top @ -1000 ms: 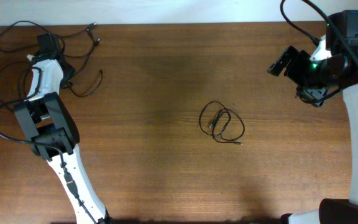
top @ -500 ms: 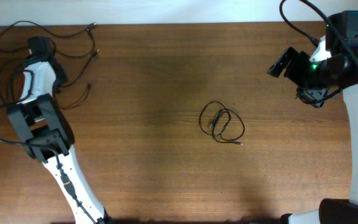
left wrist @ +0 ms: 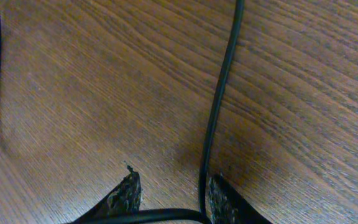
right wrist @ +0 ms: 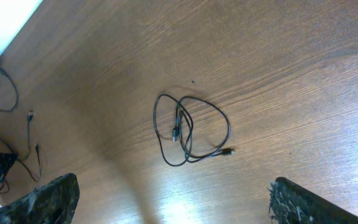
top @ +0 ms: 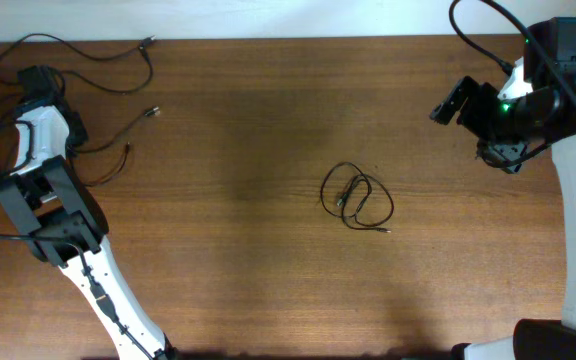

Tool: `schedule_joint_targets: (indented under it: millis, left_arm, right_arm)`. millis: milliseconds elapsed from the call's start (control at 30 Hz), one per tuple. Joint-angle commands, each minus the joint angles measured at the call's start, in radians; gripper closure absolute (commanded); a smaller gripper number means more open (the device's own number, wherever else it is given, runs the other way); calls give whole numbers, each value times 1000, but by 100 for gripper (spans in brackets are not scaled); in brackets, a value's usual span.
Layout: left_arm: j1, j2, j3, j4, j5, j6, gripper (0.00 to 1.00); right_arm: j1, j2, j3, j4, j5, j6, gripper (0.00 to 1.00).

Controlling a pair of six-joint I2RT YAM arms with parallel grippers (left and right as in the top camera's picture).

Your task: Untangle cables

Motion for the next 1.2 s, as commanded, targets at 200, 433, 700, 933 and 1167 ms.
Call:
schedule_joint_targets:
  millis: [200,433,700,933,1167]
  left_arm:
    - [15,53,-13,-14,16,-150,41]
    - [7,24,-13,-14,54,-150,19]
    - [-43,-143,-10,-2,219,-150,1]
    - [-84,-304,-10,-48,220,-171,1]
    - [-85,-413,-11,-127,219,-336,1]
  right_arm:
    - [5,3,8,-11,12,-3,1]
    - [5,3,8,-11,11,-3,1]
    - [5,3,8,-12,12,-4,2]
    - [5,3,8,-12,12,-4,2]
    - [5,3,8,-25,12,-4,2]
